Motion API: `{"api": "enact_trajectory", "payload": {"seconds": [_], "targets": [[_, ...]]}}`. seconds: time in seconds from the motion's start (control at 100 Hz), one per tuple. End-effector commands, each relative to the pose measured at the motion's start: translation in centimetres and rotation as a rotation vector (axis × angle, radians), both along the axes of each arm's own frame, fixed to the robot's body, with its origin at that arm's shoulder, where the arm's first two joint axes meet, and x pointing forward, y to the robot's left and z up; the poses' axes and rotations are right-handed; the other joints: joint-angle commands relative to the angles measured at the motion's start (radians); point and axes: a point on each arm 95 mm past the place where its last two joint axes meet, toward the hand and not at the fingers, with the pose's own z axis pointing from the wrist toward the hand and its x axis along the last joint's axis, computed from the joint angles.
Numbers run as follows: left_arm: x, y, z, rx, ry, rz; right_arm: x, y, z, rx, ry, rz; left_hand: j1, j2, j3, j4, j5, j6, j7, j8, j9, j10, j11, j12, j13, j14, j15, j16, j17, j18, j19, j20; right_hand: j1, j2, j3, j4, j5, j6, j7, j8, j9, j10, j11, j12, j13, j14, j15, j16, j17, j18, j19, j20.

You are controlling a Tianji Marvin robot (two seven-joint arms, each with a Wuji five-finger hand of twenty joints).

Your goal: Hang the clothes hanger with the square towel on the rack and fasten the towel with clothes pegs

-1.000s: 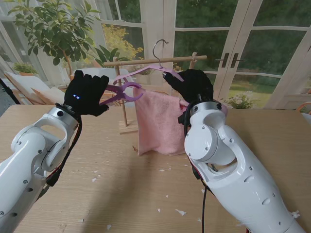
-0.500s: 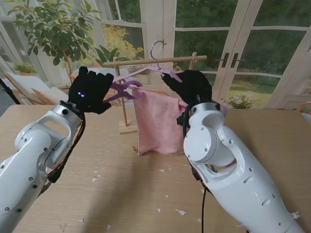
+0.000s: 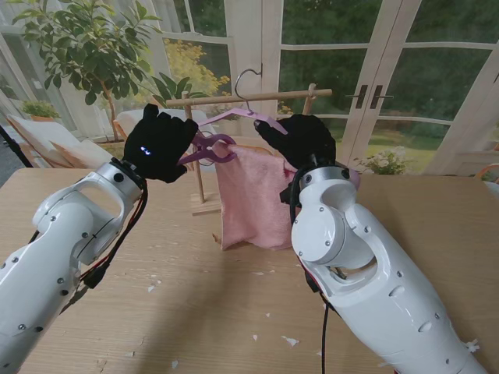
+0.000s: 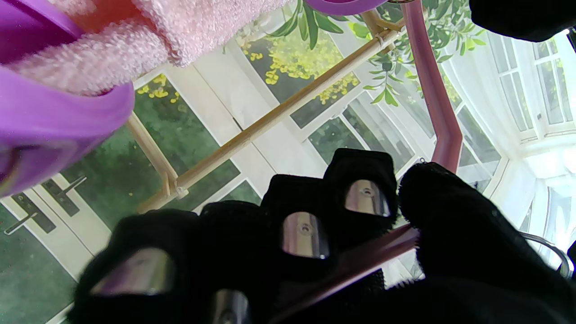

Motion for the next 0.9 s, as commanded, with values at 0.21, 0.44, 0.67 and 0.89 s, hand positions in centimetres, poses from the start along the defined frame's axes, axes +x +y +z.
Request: {"api": "enact_trajectory", "payload": {"seconds": [0.21, 0.44, 0.67, 0.89], "targets": [[-0.1, -1.2, 0.1, 0.036, -0.006, -0.028, -0.5, 1.0, 0.2, 0.012, 0.002, 0.039, 0.452, 0.070, 0.177, 0.029, 0.020, -0.101, 0.151, 0.053, 0.120, -0.226, 0.129, 0.078, 0.025, -0.008, -0.044, 0.081, 0.016, -0.016, 0.023, 0.011, 0.031, 0.112, 0.025, 0.081, 0.066, 0.013, 0.020, 0.036, 0.107, 0.058, 0.088, 0.003, -0.003, -0.009, 0.167, 0.070, 0.054, -0.198, 0.197, 1.050], [-0.4, -1.6, -0.1, 0.078, 0.014, -0.022, -0.5, 1.1, 0.3, 0.014, 0.001, 0.043, 0.310, 0.079, 0.246, 0.054, -0.021, -0.094, 0.022, 0.027, -0.017, -0.208, 0.121, -0.010, -0.079, -0.041, -0.097, -0.039, -0.037, -0.050, -0.028, -0.010, 0.031, 0.112, 0.025, 0.081, 0.066, 0.011, 0.020, 0.036, 0.106, 0.057, 0.089, 0.003, -0.003, -0.011, 0.167, 0.071, 0.055, -0.200, 0.197, 1.051], [-0.9, -1.4, 0.0, 0.110, 0.020, -0.028, -0.5, 0.9, 0.3, 0.017, 0.007, 0.036, -0.006, 0.129, 0.208, 0.140, -0.083, -0.102, -0.231, -0.141, -0.247, -0.190, 0.063, -0.323, -0.255, -0.072, -0.246, -0.146, -0.150, -0.072, -0.108, -0.059, 0.031, 0.113, 0.025, 0.081, 0.066, 0.012, 0.020, 0.037, 0.106, 0.058, 0.090, 0.003, -0.003, -0.011, 0.167, 0.071, 0.055, -0.200, 0.197, 1.051], [-1.4, -1.2, 0.2, 0.105, 0.055, 0.004, -0.5, 0.6, 0.2, 0.022, 0.015, 0.028, -0.243, 0.214, 0.031, 0.093, -0.167, -0.088, -0.478, -0.272, -0.414, -0.153, -0.076, -0.429, -0.420, -0.056, -0.392, -0.258, -0.240, -0.019, -0.195, -0.099, 0.032, 0.112, 0.025, 0.082, 0.066, 0.012, 0.020, 0.037, 0.106, 0.057, 0.090, 0.003, -0.003, -0.010, 0.167, 0.071, 0.055, -0.200, 0.197, 1.051]]}}
